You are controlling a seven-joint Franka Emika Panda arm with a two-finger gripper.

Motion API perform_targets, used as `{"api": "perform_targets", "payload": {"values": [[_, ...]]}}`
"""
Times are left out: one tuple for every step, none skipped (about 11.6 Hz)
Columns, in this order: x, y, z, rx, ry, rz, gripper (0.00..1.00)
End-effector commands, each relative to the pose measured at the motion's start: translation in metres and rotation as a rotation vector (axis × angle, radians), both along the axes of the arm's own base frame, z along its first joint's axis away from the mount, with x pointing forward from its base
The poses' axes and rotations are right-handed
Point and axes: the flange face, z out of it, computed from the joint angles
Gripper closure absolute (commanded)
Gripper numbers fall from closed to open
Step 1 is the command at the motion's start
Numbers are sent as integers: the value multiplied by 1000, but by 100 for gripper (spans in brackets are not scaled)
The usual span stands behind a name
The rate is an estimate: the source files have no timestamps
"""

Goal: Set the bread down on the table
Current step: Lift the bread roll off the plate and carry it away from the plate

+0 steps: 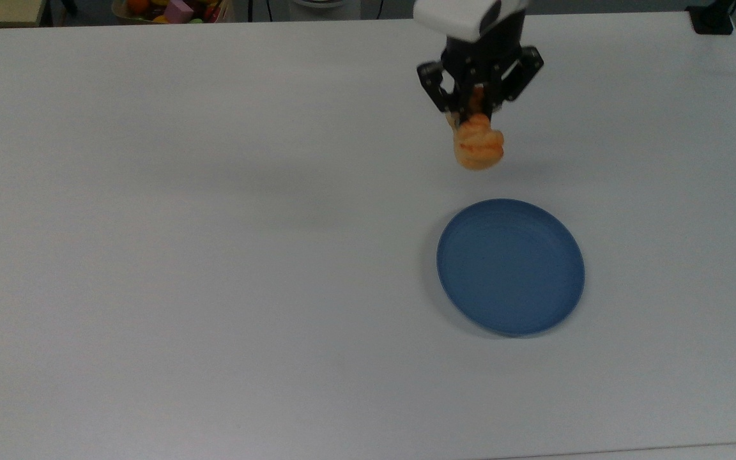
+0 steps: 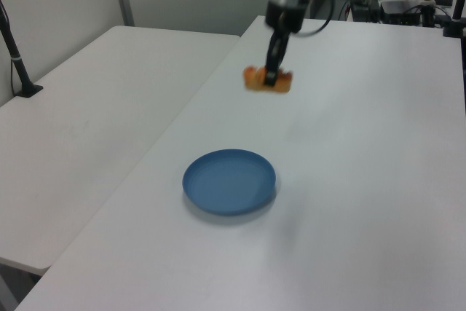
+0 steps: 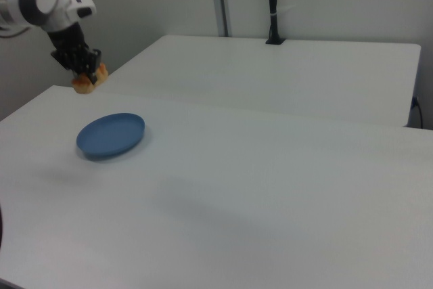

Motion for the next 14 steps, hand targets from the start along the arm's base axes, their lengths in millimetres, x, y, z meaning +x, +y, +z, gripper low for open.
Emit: {"api": "perform_targets", "payload": {"values": [[-69, -56, 54, -2, 27, -48, 72], [-84, -74, 61, -5, 38, -49, 72], [-92, -95, 68, -2, 67, -41, 72], [-95, -116, 68, 6, 115, -8, 72], [-99, -133, 63, -1, 157, 29, 72], [-105, -148, 54, -7, 179, 41, 72], [-111, -164, 44, -14, 202, 55, 72], [-115, -181, 27, -26, 240, 101, 72], [-116, -195, 9, -38, 277, 133, 72], [-117, -219, -11, -32, 312, 111, 72], [-119, -234, -31, -27, 347, 113, 72], [-120, -239, -53, -40, 371, 133, 71], [-119, -242, -80, -66, 374, 137, 71], [-119, -250, -103, -67, 360, 122, 71]]}}
